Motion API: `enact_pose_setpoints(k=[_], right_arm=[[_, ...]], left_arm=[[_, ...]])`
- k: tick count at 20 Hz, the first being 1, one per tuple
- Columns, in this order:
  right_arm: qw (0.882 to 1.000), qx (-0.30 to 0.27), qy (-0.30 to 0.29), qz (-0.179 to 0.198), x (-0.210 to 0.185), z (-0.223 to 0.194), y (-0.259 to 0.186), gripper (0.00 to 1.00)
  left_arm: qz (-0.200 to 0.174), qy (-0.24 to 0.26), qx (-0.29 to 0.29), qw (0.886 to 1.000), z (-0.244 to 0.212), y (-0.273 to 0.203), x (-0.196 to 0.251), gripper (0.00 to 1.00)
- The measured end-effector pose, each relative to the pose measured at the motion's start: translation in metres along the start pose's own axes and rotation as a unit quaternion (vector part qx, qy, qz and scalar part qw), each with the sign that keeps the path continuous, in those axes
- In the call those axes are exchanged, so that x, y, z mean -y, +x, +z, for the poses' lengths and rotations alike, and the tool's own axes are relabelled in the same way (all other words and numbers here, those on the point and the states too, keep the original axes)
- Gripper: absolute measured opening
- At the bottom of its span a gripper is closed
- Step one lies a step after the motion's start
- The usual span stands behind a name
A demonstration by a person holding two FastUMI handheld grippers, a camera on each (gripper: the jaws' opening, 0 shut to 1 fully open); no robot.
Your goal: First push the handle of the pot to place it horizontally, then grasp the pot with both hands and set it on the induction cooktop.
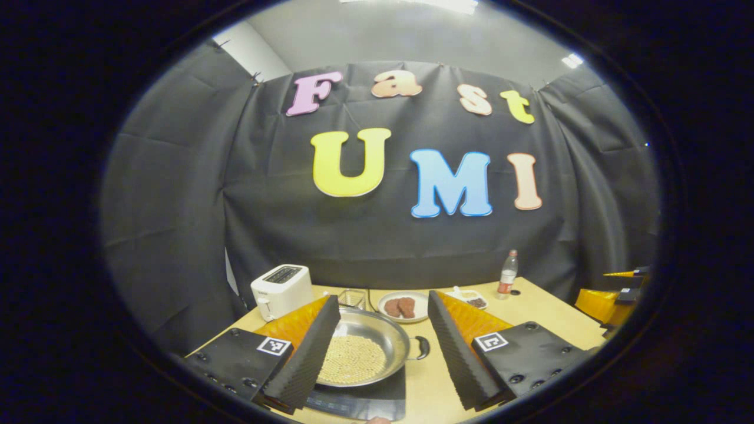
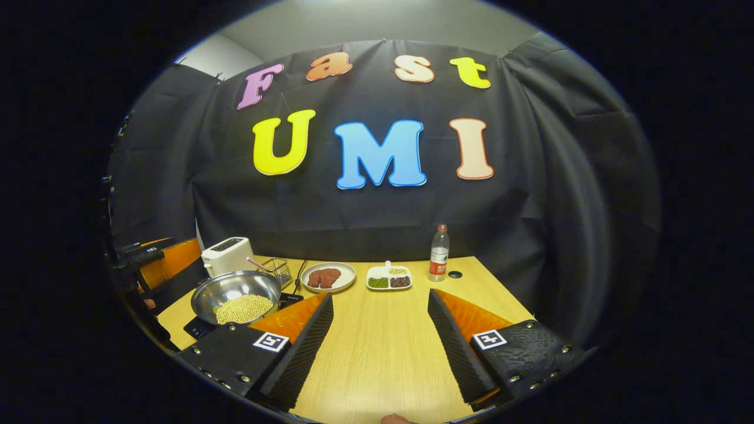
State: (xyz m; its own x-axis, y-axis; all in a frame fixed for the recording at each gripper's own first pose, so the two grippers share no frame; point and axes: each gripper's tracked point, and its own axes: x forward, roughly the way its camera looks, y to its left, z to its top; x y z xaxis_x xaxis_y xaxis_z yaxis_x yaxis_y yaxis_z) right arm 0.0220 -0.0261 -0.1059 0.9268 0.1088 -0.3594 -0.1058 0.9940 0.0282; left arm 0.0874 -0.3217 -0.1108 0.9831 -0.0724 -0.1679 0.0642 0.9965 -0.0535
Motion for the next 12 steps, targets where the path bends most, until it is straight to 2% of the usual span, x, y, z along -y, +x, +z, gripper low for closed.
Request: enact_pose_setpoints(k=[2, 4, 6, 9, 11, 12], right_arm=[[1.000, 0.016, -0.001, -0.009, 0.019, 0.007, -0.020, 0.98], [0.999, 0.032, -0.001, -0.010, 0.025, 0.016, -0.038, 0.98], [0.999, 0.051, -0.003, -0.007, 0.027, 0.025, -0.057, 0.98], [0.996, 0.084, -0.015, -0.008, 0.025, 0.035, -0.076, 0.98], [0.996, 0.083, -0.014, -0.005, 0.019, 0.034, -0.088, 0.98], [0.996, 0.089, -0.012, 0.001, 0.013, 0.038, -0.089, 0.98]], left_arm=[[-0.003, 0.007, 0.010, 1.000, 0.007, -0.028, 0.020, 1.00], [-0.005, 0.008, 0.019, 1.000, 0.015, -0.050, 0.032, 0.98], [0.010, 0.011, 0.034, 0.999, 0.027, -0.070, 0.029, 1.00], [0.027, 0.028, 0.056, 0.998, 0.041, -0.097, 0.014, 0.98], [0.033, 0.039, 0.062, 0.997, 0.045, -0.114, 0.003, 1.00], [0.034, 0.038, 0.070, 0.996, 0.050, -0.121, 0.000, 0.98]])
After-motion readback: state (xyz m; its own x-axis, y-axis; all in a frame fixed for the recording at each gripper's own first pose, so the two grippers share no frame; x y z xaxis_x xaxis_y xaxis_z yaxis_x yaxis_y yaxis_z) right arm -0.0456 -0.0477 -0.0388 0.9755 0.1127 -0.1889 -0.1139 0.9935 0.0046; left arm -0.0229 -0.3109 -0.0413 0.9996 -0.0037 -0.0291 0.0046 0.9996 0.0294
